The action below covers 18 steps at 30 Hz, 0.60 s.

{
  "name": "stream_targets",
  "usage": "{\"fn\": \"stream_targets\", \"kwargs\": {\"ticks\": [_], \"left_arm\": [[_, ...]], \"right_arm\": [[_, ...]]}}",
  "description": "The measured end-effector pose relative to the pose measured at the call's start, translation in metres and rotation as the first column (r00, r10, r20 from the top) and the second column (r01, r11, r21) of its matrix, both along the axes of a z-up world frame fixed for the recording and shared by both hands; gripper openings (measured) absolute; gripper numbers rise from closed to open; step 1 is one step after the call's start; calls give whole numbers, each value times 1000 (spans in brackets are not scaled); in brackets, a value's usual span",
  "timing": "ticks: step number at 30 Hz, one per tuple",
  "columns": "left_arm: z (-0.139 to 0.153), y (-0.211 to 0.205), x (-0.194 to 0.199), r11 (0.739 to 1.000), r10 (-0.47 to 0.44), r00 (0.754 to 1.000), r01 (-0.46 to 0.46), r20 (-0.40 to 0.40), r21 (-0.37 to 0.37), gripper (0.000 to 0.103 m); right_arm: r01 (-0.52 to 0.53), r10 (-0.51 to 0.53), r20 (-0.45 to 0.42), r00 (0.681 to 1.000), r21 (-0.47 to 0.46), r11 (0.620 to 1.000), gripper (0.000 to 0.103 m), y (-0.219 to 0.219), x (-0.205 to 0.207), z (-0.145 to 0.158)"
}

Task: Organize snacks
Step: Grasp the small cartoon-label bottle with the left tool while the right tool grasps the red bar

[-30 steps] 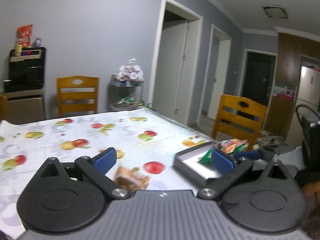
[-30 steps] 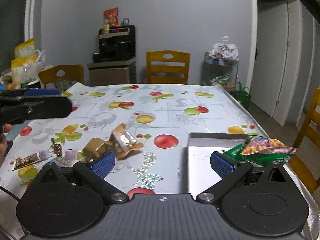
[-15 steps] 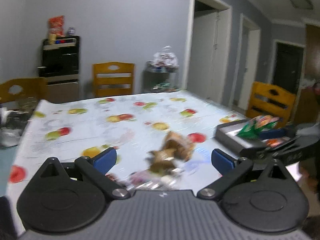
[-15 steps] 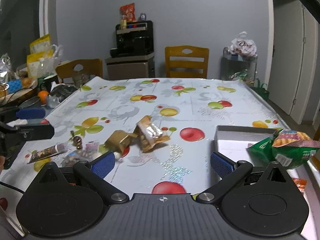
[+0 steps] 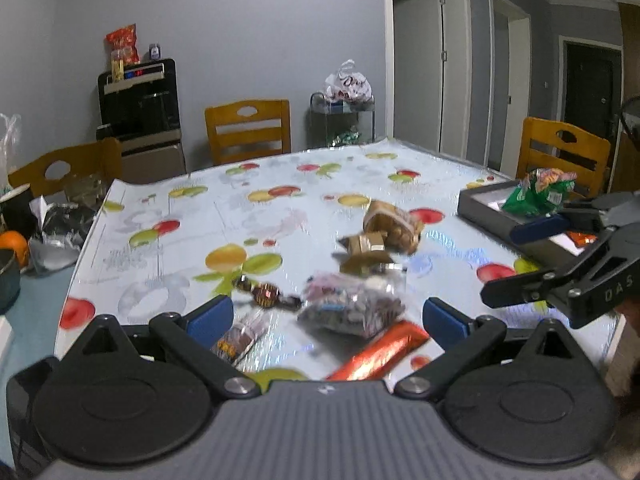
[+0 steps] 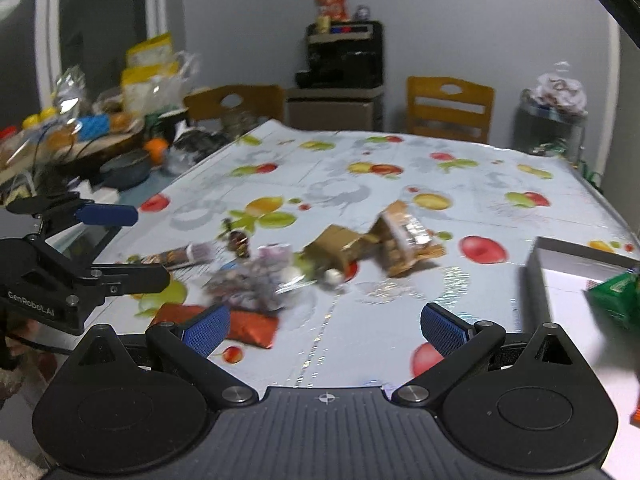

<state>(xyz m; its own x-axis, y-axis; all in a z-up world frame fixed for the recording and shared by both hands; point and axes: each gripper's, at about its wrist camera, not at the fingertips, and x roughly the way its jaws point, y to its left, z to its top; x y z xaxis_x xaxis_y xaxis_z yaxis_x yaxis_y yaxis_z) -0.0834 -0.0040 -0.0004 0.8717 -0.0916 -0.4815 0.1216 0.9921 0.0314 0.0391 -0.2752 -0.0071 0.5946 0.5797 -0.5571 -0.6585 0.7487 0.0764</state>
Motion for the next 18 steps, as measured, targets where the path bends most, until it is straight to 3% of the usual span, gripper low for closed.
{"fn": "stream_targets", "kwargs": {"ticks": [5,12,18], "left_arm": [[-12,11,-2,998,55,998,-54,-36,28,102],[-27,38,15,996,91,992,-92,-90,-5,102],[-45,58,40,993,105,983,-112,-152,-36,102]], "right_arm": [[-88,87,-30,996,-26,996,103,19,-3,-5],[-178,175,-37,984,-81,981,102,43,-4,-15],[-252,251,-15,968,-106,962,87,63,-5,-17]]}}
